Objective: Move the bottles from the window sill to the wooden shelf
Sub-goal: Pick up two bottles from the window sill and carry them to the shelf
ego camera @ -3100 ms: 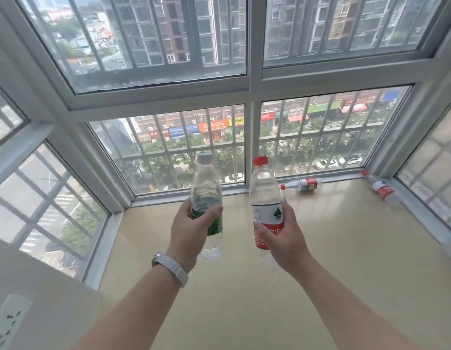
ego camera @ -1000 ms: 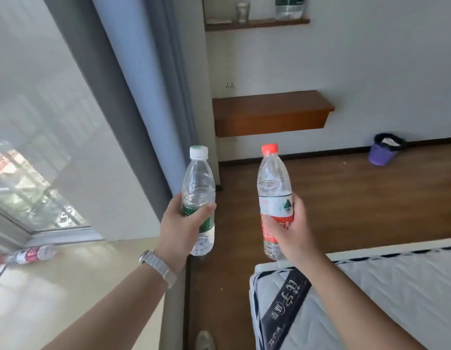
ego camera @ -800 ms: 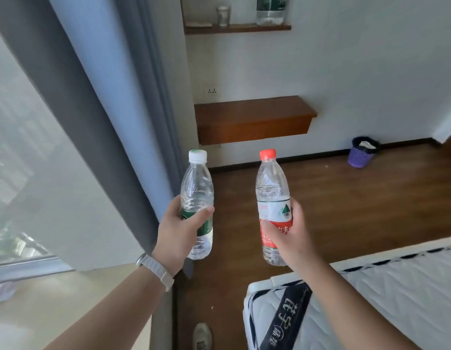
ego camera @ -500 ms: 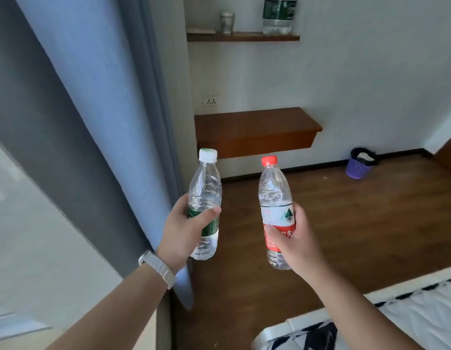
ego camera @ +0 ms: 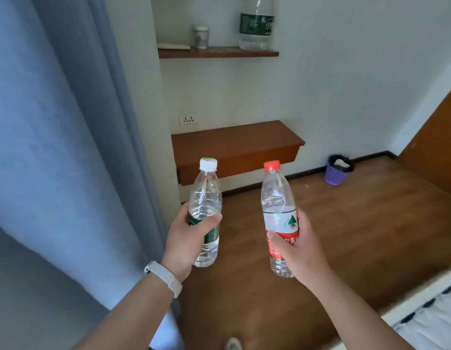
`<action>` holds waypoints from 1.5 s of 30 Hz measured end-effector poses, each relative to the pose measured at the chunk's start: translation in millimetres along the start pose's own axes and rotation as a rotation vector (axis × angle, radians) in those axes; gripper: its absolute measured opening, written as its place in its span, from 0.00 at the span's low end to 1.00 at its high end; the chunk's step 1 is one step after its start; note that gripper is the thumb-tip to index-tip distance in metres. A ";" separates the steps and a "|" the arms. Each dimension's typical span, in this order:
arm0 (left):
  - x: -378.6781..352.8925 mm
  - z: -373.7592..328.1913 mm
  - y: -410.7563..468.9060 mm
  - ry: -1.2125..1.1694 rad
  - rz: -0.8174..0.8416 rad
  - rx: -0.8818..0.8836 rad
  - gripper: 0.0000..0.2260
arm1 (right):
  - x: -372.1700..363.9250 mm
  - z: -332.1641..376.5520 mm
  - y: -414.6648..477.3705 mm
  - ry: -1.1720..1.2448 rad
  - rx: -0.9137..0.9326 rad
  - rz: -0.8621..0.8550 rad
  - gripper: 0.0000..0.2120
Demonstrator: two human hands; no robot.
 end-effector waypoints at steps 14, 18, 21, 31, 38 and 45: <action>-62.2 -7.0 179.1 0.033 -0.001 0.038 0.22 | 4.9 -24.2 185.8 -0.089 -0.033 -0.033 0.32; -92.7 -26.3 233.0 0.030 0.024 0.014 0.22 | 16.0 -29.0 242.8 -0.098 -0.054 -0.023 0.32; -110.8 -33.3 263.2 0.036 0.040 0.000 0.20 | 21.8 -31.7 277.7 -0.092 -0.060 -0.028 0.33; -162.4 -47.3 337.9 0.075 0.123 0.010 0.21 | 45.1 -44.9 346.0 -0.096 -0.084 -0.069 0.32; -184.6 -33.2 401.1 0.039 0.172 0.054 0.16 | 35.2 -58.3 397.2 -0.073 -0.100 -0.089 0.28; -195.2 -36.9 493.4 -0.011 0.200 0.066 0.16 | 29.9 -39.7 487.8 -0.108 -0.095 -0.137 0.26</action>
Point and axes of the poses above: each hand's wrist, its own y-axis towards the middle knuckle, its own x-axis out of the back of the hand, z = x × y, the point moved 9 cm from there along y, towards the middle knuckle, and after that the axes turned 3 degrees about -y, right-handed, at the moved point
